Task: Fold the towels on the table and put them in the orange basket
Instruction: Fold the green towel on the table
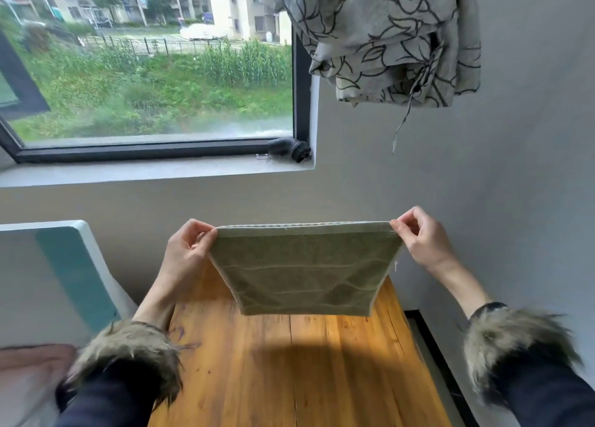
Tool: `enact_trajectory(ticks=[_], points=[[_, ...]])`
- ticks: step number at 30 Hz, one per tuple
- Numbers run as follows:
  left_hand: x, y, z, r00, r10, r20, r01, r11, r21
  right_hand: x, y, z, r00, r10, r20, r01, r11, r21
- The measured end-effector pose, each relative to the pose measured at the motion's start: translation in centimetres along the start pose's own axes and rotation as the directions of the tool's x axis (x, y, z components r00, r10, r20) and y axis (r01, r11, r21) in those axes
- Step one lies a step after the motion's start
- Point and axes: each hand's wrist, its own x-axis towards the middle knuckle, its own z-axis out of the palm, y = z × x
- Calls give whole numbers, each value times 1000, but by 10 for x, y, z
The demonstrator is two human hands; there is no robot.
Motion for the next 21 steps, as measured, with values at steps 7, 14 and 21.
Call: enact_trajectory(ticks=[7, 14, 21], points=[[4, -10, -18, 997, 28, -75, -23, 997, 67, 13, -14, 5, 995, -45, 85, 36, 993, 110], [7, -27, -18, 1000, -18, 0, 17, 955, 297, 19, -1, 27, 923, -12, 384, 108, 967, -229], [31, -26, -13, 996, 11, -91, 24, 930, 368, 39, -8, 51, 937, -129, 324, 256, 886, -388]])
